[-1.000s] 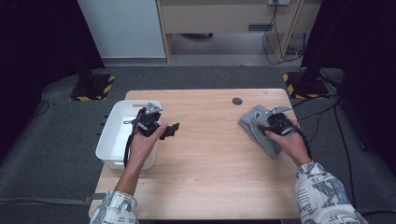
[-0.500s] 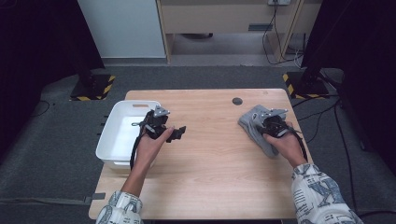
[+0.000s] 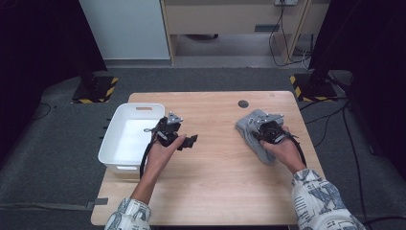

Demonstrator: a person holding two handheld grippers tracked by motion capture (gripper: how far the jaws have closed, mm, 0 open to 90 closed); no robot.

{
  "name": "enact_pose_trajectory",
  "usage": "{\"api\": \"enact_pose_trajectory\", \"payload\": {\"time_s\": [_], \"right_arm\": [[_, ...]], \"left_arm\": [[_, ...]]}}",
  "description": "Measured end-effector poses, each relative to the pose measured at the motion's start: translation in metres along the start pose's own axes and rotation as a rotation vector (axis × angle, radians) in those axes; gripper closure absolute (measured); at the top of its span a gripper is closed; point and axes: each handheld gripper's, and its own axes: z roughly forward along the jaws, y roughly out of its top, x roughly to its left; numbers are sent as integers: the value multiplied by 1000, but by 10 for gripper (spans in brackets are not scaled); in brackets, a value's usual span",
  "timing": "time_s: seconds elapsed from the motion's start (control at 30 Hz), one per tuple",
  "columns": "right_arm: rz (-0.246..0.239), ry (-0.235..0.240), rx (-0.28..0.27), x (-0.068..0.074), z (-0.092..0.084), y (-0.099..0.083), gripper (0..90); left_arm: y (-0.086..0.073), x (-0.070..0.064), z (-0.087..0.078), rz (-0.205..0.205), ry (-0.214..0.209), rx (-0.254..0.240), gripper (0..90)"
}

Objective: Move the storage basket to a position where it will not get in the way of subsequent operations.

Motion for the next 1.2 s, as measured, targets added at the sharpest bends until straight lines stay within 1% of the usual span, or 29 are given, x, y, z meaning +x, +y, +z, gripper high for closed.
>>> {"api": "enact_pose_trajectory", "payload": {"time_s": [0.13, 0.23, 0.33, 0.57, 0.6, 0.83, 0.93, 1.0, 1.1, 1.13, 1.2], "right_arm": [[-16, 19, 0, 10, 4, 5, 758], [-30, 31, -5, 18, 7, 10, 760], [-33, 44, -9, 26, 10, 14, 764], [-36, 79, -21, 43, 17, 23, 767], [-34, 85, -23, 46, 18, 24, 768], [-56, 117, -29, 65, 23, 33, 769], [-58, 133, -26, 71, 25, 37, 769], [-59, 138, -27, 74, 26, 39, 767], [-67, 144, -24, 76, 27, 42, 775], [-67, 145, -25, 76, 27, 43, 777], [-60, 148, -24, 77, 28, 44, 782]], "left_arm": [[0, -6, 5, 7, -12, 8, 39], [-1, -10, 9, 18, -15, 16, 43], [-3, -13, 13, 34, -17, 29, 52], [-8, -17, 21, 25, -16, 38, 54], [-8, -18, 21, 27, -17, 46, 54], [-13, -19, 26, 21, -23, 58, 57], [-15, -18, 27, 8, -27, 60, 58], [-17, -18, 28, 8, -30, 59, 59], [-21, -18, 30, 3, -32, 59, 60], [-22, -19, 31, 4, -34, 69, 60], [-24, -19, 33, 7, -35, 69, 60]]}}
